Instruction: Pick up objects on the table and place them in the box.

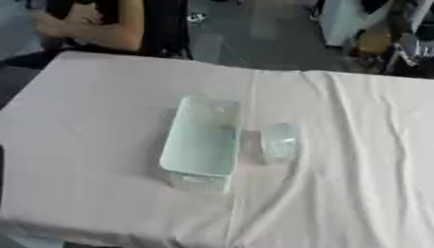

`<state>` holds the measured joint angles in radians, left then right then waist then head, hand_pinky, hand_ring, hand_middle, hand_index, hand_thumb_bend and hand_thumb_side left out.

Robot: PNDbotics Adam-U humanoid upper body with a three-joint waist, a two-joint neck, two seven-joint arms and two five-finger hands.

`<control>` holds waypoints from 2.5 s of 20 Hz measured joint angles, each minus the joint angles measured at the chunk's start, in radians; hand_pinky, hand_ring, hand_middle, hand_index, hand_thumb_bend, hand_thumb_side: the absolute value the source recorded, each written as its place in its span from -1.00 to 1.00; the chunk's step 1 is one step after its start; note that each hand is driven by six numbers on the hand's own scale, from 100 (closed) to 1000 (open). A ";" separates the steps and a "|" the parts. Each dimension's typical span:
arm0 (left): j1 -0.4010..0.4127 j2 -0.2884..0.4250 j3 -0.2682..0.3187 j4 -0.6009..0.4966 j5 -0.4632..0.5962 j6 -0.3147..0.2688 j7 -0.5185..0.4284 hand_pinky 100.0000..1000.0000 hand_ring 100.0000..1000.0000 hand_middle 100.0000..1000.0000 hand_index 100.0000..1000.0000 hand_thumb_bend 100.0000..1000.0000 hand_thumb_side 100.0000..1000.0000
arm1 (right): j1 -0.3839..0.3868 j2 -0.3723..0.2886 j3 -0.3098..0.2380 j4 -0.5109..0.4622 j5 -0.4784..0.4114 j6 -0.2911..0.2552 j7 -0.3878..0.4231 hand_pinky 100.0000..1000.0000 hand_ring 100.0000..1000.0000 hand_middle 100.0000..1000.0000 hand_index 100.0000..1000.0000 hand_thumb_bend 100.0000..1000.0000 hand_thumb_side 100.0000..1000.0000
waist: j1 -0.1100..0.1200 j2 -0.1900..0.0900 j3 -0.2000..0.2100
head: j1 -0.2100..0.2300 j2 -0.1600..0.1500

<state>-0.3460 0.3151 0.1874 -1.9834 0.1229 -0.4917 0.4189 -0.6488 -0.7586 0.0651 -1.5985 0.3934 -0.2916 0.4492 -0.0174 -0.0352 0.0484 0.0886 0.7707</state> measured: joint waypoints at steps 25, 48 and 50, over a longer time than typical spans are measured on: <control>-0.007 -0.001 -0.016 -0.001 0.023 0.004 -0.025 0.46 0.51 0.54 0.54 -0.55 1.00 | -0.124 0.293 0.028 0.475 0.301 -0.081 -0.114 1.00 1.00 1.00 1.00 -1.00 0.28 | 0.010 0.006 0.014 | -0.082 0.000; -0.008 -0.002 -0.027 -0.002 0.031 0.006 -0.040 0.46 0.51 0.54 0.54 -0.55 1.00 | -0.122 0.440 0.056 0.515 0.459 -0.112 -0.117 1.00 1.00 1.00 1.00 -1.00 0.44 | 0.014 0.009 0.017 | -0.099 0.000; -0.008 -0.002 -0.028 -0.002 0.031 0.006 -0.042 0.46 0.51 0.53 0.54 -0.55 1.00 | -0.117 0.448 0.056 0.515 0.464 -0.114 -0.116 1.00 1.00 1.00 1.00 -1.00 0.46 | 0.014 0.009 0.017 | -0.099 0.000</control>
<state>-0.3539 0.3129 0.1599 -1.9854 0.1543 -0.4860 0.3771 -0.7663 -0.3103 0.1215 -1.0835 0.8575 -0.4055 0.3334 -0.0037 -0.0263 0.0657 -0.0102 0.7707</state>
